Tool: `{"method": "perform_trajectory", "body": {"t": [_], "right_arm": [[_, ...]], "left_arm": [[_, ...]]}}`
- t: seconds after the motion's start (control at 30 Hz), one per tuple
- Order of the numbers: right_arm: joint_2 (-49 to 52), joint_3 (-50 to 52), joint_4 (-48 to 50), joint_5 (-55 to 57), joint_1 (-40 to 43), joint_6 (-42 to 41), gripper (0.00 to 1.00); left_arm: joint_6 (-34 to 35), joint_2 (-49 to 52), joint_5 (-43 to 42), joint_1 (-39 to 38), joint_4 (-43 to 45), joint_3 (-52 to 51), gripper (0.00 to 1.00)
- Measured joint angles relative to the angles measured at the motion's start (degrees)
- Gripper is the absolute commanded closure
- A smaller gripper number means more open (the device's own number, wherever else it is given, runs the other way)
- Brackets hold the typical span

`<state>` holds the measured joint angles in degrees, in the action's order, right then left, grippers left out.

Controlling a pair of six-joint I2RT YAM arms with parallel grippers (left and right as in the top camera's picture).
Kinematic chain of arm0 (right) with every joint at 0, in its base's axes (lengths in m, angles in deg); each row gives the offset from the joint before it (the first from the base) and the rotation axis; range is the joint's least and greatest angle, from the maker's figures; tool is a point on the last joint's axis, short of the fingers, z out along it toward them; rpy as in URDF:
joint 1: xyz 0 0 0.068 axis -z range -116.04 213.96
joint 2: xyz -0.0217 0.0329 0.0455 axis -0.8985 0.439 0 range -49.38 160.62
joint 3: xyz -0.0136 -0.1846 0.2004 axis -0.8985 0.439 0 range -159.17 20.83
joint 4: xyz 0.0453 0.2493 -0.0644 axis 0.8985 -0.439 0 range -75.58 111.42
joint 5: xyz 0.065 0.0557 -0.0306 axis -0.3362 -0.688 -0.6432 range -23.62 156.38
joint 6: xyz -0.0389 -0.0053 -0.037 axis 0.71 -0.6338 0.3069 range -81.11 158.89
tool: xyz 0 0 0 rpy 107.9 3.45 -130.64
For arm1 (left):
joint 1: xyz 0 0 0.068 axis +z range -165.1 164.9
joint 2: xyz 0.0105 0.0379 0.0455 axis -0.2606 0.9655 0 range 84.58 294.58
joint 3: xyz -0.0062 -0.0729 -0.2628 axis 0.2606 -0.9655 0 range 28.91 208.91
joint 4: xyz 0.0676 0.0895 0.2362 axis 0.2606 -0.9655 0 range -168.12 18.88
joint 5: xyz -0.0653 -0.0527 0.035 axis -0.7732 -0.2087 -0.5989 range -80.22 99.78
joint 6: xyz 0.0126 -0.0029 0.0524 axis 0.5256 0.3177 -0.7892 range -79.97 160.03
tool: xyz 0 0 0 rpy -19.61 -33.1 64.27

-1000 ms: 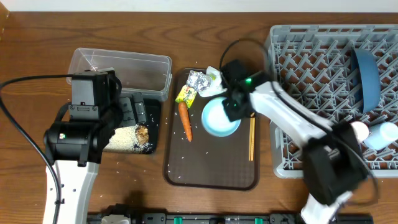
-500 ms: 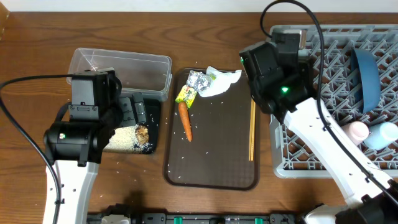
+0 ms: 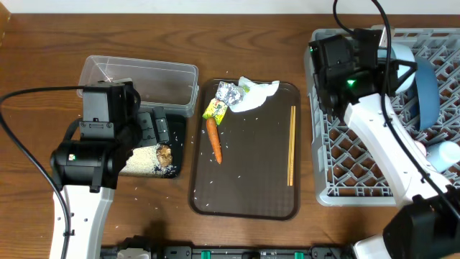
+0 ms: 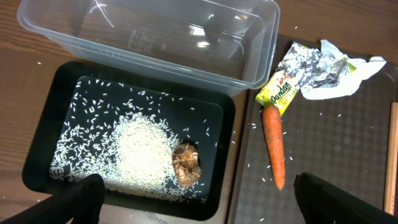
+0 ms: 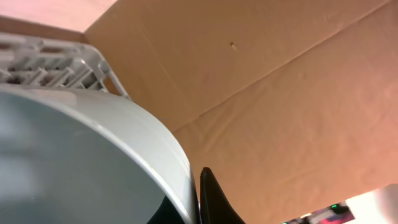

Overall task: Sort waste into correct bins and load items into the dishwasher rack
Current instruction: 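Carry white bowl with right gripper into dishwasher rack and release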

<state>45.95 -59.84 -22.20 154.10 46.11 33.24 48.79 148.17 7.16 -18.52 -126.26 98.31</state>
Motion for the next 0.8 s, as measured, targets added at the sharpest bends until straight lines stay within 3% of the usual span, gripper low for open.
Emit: {"method": "perform_trajectory", "body": {"t": [0.57, 0.8], "right_arm": [[15.67, 0.04, 1.25, -2.60, -0.46, 3.56, 0.99], [18.58, 0.04, 1.40, -5.09, -4.96, 3.74, 0.99]], "left_arm": [[0.00, 0.00, 0.00, 0.00, 0.00, 0.00, 0.02], [0.00, 0.00, 0.00, 0.00, 0.00, 0.00, 0.02]]}}
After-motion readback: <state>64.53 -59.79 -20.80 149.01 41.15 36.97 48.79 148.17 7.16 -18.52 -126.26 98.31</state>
